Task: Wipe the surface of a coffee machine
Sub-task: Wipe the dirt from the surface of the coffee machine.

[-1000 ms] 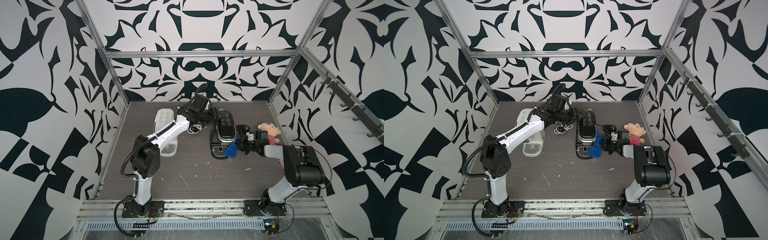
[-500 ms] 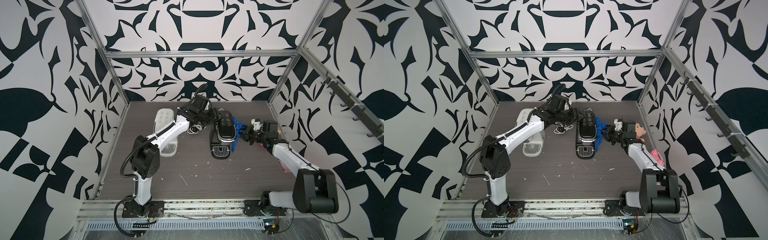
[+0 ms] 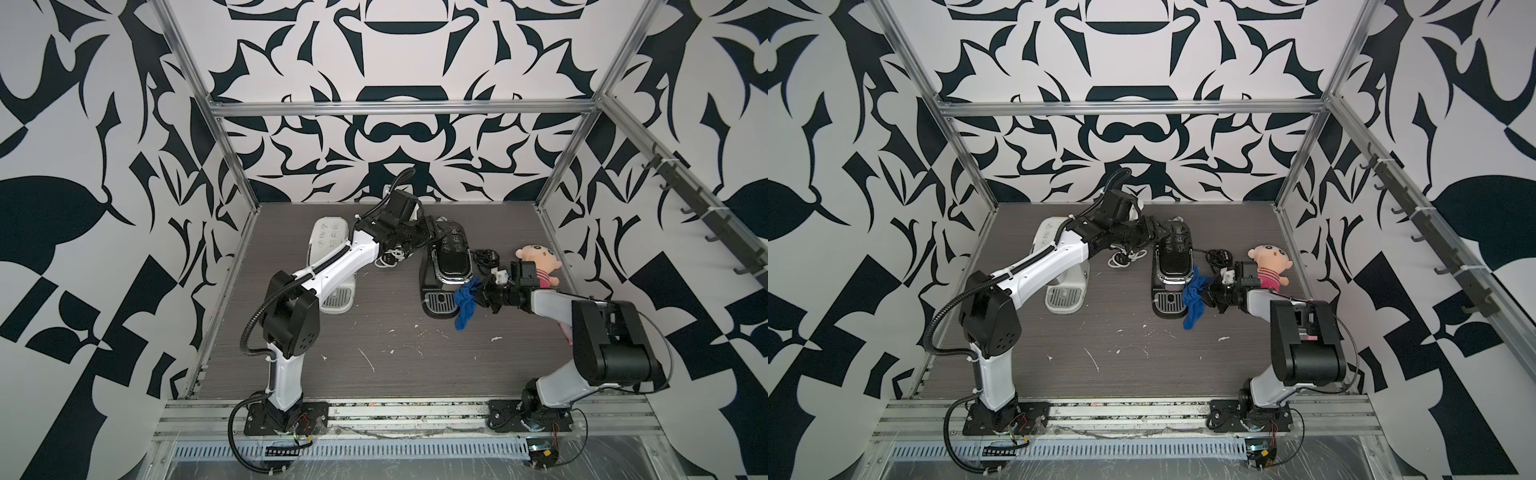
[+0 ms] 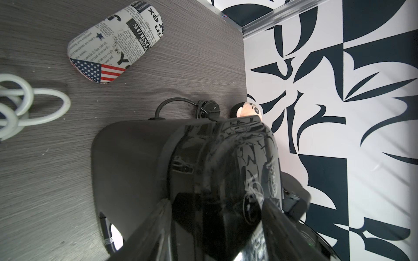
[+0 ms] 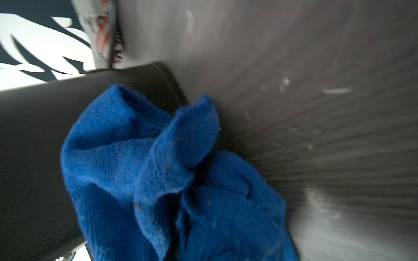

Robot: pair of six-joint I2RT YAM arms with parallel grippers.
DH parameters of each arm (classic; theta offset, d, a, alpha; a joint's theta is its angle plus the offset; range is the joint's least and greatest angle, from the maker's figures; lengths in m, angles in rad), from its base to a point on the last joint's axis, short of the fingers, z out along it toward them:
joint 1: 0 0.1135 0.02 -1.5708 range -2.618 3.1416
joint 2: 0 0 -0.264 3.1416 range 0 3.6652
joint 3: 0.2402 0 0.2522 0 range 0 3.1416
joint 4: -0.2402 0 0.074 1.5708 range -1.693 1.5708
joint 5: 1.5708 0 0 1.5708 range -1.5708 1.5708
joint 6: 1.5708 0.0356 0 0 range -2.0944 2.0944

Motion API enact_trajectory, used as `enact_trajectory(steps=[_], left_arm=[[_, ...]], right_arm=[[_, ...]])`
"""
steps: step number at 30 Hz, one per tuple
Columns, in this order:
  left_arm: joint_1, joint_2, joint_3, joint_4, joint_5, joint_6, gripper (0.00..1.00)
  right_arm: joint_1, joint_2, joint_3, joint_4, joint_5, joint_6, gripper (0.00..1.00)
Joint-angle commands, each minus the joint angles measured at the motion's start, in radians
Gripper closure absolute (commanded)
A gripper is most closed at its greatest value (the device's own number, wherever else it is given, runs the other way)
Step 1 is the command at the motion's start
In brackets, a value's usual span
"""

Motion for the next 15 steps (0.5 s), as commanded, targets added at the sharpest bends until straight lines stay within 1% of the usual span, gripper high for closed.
enact_trajectory(steps=[1, 2, 4, 7, 10, 12, 15], left_arm=[[-0.023, 0.002, 0.004, -0.055, 0.018, 0.001, 0.34], [-0.023, 0.001, 0.007, -0.054, 0.018, 0.001, 0.34], [-0.023, -0.001, 0.01, -0.051, 0.018, 0.001, 0.34], [-0.023, -0.002, 0.011, -0.038, 0.018, -0.001, 0.34], [-0.023, -0.005, 0.004, -0.024, 0.02, -0.007, 0.34], [-0.023, -0.004, 0.002, -0.023, 0.024, -0.007, 0.34], [-0.023, 0.0, -0.001, -0.018, 0.029, -0.006, 0.34]], right_arm=[[0.005, -0.141, 0.093, -0.028, -0.022, -0.027, 1.0], [0.004, -0.191, 0.139, -0.129, 0.012, -0.069, 1.0], [0.008, -0.273, 0.217, -0.267, 0.073, -0.125, 1.0], [0.012, -0.39, 0.31, -0.4, 0.154, -0.165, 1.0], [0.042, -0.468, 0.394, -0.516, 0.229, -0.207, 1.0], [0.098, -0.504, 0.445, -0.554, 0.273, -0.235, 1.0], [0.227, -0.531, 0.492, -0.564, 0.328, -0.29, 1.0]])
